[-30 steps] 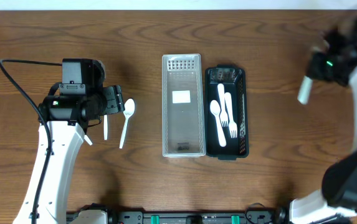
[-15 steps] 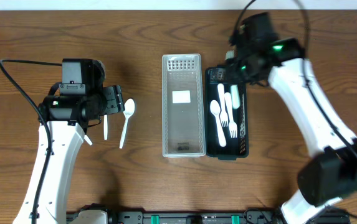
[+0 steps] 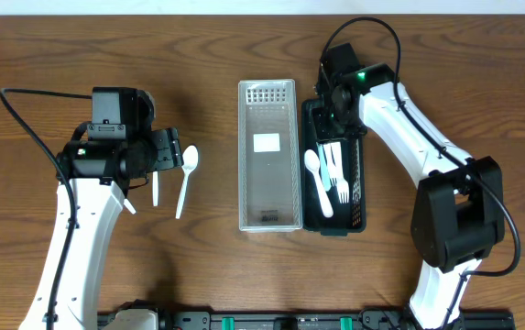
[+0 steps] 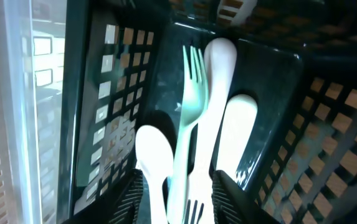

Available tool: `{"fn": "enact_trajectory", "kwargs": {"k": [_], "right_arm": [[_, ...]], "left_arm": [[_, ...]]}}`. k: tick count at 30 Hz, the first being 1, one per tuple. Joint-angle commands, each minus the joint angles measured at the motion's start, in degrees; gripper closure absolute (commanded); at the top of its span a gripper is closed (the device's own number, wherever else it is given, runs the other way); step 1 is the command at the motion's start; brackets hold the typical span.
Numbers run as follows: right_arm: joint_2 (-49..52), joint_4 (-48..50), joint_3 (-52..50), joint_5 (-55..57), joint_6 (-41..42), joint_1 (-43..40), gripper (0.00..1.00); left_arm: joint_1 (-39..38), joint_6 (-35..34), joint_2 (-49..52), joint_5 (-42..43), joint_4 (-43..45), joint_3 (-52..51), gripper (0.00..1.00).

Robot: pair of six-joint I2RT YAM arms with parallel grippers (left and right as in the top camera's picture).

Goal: Pack container

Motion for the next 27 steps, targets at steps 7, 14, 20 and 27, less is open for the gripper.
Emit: {"fn": "enact_trajectory", "kwargs": {"k": [7, 14, 20, 27], "right_arm": [[-5.05, -4.59, 16.44, 8.00, -3.58, -2.56, 0.42], [-8.90, -9.86, 25.55, 9.49, -6.29, -13.51, 0.27], [-8.48, -13.57, 22.80, 8.07, -6.67, -23.10, 0.23], [-8.26, -9.77, 13.73, 7.63, -6.73, -26.64, 0.18]], "left_arm": [[-0.17, 2.99, -2.29, -0.72, -0.02, 1.40, 0.25], [-1.95, 7.28, -0.44, -1.46, -3.08, 4.63, 0.25], [-2.10, 7.43, 6.45, -2.84, -4.13, 4.63, 0.06], [-2.10, 7.80, 18.34, -2.86, -2.27, 4.63, 0.01]]}}
